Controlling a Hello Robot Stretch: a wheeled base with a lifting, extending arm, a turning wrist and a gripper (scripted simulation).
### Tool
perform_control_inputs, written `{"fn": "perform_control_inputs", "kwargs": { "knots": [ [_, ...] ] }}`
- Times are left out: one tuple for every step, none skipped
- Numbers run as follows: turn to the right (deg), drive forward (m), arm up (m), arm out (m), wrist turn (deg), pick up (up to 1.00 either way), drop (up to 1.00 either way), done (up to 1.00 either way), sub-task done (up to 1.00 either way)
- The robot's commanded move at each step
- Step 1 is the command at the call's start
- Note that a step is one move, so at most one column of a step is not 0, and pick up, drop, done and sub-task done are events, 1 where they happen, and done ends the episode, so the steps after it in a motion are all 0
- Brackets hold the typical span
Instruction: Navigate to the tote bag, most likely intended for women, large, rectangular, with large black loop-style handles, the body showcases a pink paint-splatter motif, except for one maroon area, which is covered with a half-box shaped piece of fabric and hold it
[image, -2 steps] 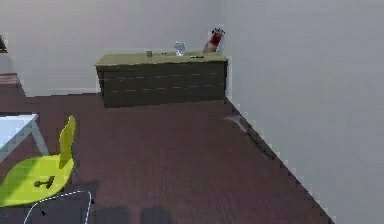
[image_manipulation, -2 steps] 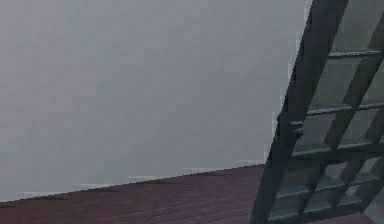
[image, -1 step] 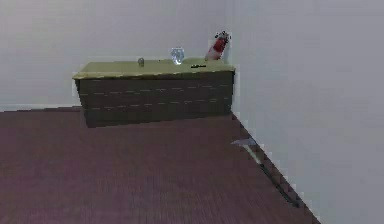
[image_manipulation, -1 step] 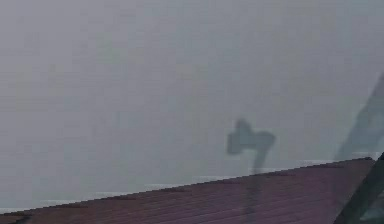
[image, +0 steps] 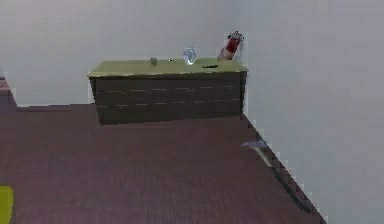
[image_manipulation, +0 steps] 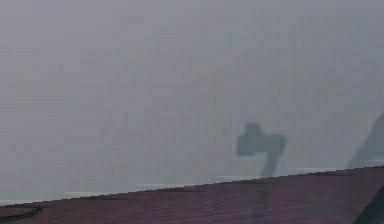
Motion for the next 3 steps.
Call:
{"fn": "perform_control_inputs", "kwargs": {
  "knots": [
    [0.0, 1.00, 0.00, 0.00, 0.0, 0.00, 0.00, 0.00, 0.00],
    [0.0, 1.00, 0.00, 0.00, 0.0, 0.00, 0.00, 0.00, 0.00],
    [-45.0, 0.00, 0.00, 0.00, 0.0, 0.00, 0.00, 0.00, 0.00]
  ]
}}
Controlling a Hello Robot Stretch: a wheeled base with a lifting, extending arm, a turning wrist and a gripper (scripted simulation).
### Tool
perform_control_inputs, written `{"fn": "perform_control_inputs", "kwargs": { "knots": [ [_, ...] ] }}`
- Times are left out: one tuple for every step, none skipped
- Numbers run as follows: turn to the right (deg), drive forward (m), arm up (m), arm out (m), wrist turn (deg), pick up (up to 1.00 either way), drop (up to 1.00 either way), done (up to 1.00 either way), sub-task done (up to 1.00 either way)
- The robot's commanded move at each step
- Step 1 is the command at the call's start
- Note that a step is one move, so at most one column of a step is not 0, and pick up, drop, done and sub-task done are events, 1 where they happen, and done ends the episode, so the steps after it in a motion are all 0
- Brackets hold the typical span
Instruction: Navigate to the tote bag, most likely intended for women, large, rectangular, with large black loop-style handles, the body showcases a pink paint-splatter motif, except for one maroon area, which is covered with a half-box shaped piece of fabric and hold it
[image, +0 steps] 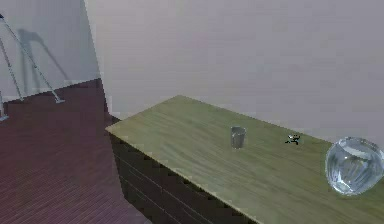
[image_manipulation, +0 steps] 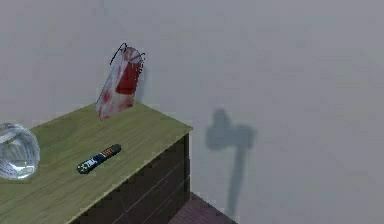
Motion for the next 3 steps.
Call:
{"fn": "perform_control_inputs", "kwargs": {
  "knots": [
    [0.0, 0.05, 0.00, 0.00, 0.0, 0.00, 0.00, 0.00, 0.00],
    [-18.0, 0.00, 0.00, 0.00, 0.0, 0.00, 0.00, 0.00, 0.00],
    [45.0, 0.00, 0.00, 0.00, 0.0, 0.00, 0.00, 0.00, 0.00]
  ]
}}
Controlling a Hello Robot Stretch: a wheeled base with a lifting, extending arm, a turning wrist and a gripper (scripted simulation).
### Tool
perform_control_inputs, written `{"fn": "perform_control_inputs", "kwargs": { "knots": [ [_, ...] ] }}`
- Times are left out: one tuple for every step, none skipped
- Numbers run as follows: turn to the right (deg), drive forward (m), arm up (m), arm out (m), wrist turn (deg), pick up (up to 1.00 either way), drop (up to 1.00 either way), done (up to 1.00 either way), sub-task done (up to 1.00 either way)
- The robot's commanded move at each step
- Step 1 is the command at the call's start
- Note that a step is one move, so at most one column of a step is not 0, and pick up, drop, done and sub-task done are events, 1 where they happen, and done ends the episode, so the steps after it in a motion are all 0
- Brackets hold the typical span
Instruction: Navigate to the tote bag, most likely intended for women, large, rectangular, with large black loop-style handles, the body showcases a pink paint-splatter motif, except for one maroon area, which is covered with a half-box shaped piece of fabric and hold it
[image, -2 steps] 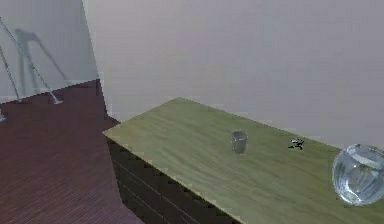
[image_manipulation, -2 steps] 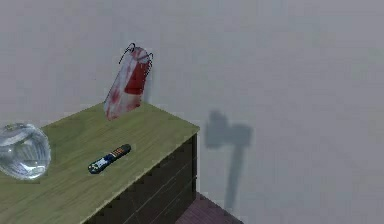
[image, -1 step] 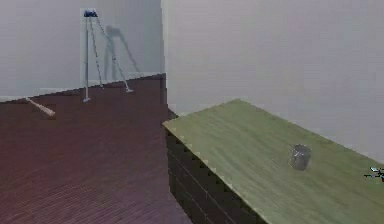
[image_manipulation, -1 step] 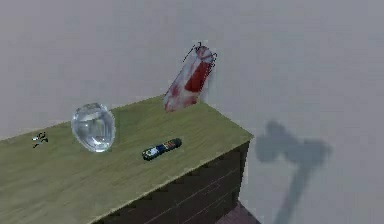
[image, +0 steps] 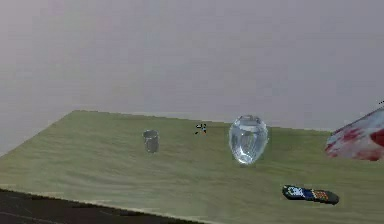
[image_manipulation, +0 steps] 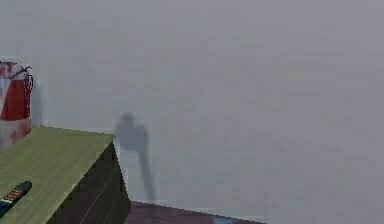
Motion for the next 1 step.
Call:
{"fn": "perform_control_inputs", "kwargs": {
  "knots": [
    [45.0, 0.00, 0.00, 0.00, 0.0, 0.00, 0.00, 0.00, 0.00]
  ]
}}
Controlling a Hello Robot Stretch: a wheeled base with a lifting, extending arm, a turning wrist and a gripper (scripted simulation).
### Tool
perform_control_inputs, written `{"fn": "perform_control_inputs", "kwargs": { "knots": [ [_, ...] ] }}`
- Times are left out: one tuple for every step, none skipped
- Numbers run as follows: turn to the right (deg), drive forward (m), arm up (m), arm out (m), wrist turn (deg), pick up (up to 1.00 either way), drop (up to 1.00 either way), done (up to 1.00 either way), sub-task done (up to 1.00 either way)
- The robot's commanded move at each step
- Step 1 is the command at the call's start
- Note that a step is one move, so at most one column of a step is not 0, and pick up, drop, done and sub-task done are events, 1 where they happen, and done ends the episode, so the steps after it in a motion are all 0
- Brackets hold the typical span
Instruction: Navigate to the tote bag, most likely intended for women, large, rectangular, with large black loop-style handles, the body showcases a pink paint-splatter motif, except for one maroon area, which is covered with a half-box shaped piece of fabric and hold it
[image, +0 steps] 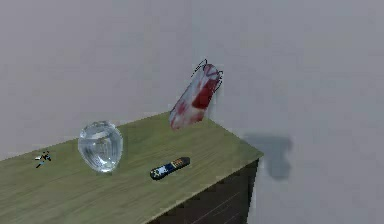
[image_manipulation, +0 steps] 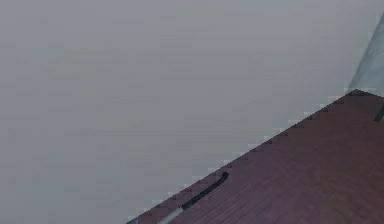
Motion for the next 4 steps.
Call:
{"fn": "perform_control_inputs", "kwargs": {
  "knots": [
    [12.0, 0.00, 0.00, 0.00, 0.0, 0.00, 0.00, 0.00, 0.00],
    [0.0, 0.45, 0.00, 0.00, 0.0, 0.00, 0.00, 0.00, 0.00],
    [-45.0, 0.00, 0.00, 0.00, 0.0, 0.00, 0.00, 0.00, 0.00],
    [-45.0, 0.00, 0.00, 0.00, 0.0, 0.00, 0.00, 0.00, 0.00]
  ]
}}
